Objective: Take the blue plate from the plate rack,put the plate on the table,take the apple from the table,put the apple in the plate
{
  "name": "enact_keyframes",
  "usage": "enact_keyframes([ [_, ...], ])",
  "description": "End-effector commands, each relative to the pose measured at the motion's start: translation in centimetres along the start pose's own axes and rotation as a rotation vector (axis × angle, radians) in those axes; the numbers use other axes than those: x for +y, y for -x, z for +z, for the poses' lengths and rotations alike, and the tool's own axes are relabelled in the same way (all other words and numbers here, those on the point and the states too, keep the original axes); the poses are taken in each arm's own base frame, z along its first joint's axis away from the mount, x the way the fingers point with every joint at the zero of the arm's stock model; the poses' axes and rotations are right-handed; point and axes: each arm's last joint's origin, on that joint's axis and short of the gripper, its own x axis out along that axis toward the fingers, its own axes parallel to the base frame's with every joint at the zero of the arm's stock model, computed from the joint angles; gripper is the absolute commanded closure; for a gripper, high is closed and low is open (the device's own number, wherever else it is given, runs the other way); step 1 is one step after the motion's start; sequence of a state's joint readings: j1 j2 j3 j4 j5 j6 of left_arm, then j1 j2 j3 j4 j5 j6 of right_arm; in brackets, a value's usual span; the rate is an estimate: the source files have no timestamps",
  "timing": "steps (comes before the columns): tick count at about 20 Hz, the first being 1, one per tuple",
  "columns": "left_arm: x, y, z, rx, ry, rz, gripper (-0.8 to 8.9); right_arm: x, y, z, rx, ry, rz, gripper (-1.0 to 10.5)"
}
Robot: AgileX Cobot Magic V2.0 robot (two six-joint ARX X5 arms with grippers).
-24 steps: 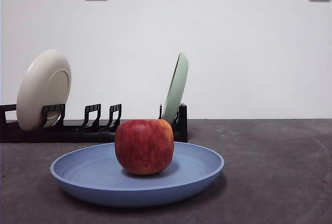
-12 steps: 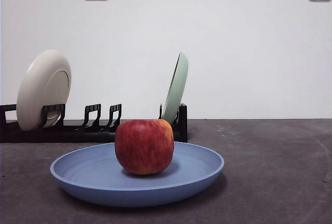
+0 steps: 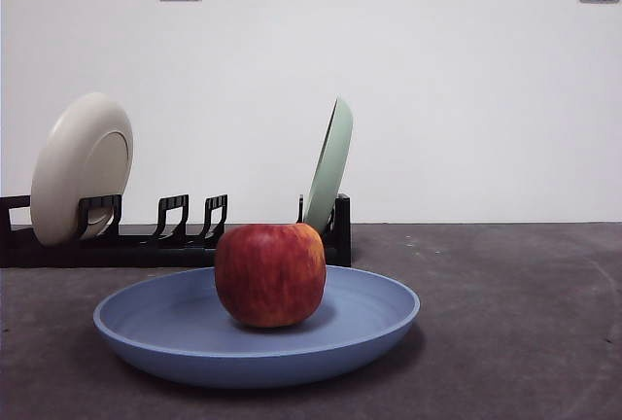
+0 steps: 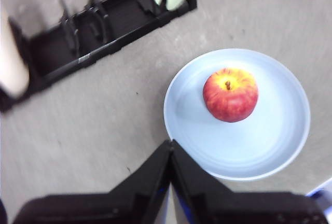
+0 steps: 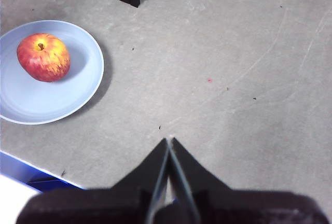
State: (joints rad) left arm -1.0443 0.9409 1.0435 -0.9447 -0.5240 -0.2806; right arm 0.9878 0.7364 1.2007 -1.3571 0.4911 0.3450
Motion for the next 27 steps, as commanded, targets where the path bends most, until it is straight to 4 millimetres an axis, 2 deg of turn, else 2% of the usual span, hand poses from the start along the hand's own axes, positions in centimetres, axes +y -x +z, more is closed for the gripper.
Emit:
enact_keyframes([
  [1, 0.5, -0.6, 1.8, -0.126, -0.164, 0.028, 8.18, -0.1, 0.0, -0.2, 0.015, -0.001, -0.01, 9.5],
  [3, 2.2, -0.9, 3.1, -0.219, -0.15, -0.014, 8.18, -0.1, 0.0, -0.2, 0.015, -0.001, -0.01, 9.5],
  [6, 6.2, -0.4, 3.8, -0.35, -0.056, -0.11, 8.18, -0.1, 0.0, -0.2, 0.016, -0.001, -0.009, 9.5],
  [9, 10.2, 1.0, 3.0, -0.389, 0.023, 0.069, 8.17, -0.1, 0.0, -0.2, 0.016, -0.001, -0.01, 9.5],
  [11, 11.4, 2.0, 1.8, -0.395, 0.024, 0.171, 8.18, -0.1, 0.0, -0.2, 0.015, -0.001, -0.009, 9.5],
  [14, 11.7, 2.0, -1.1, -0.422, -0.013, 0.271, 8.18, -0.1, 0.0, -0.2, 0.016, -0.001, -0.01, 9.5],
  [17, 10.9, 0.0, -5.2, -0.494, -0.034, 0.333, 8.17, -0.1, 0.0, -0.2, 0.015, -0.001, -0.009, 9.5],
  [22, 9.6, -3.8, -12.2, -0.499, 0.124, 0.333, 8.18, -0.1, 0.0, -0.2, 0.016, -0.001, -0.01, 9.5],
  [27, 8.6, -6.3, -16.2, -0.504, 0.219, 0.323, 8.18, -0.1, 0.0, -0.2, 0.015, -0.001, -0.009, 9.5],
])
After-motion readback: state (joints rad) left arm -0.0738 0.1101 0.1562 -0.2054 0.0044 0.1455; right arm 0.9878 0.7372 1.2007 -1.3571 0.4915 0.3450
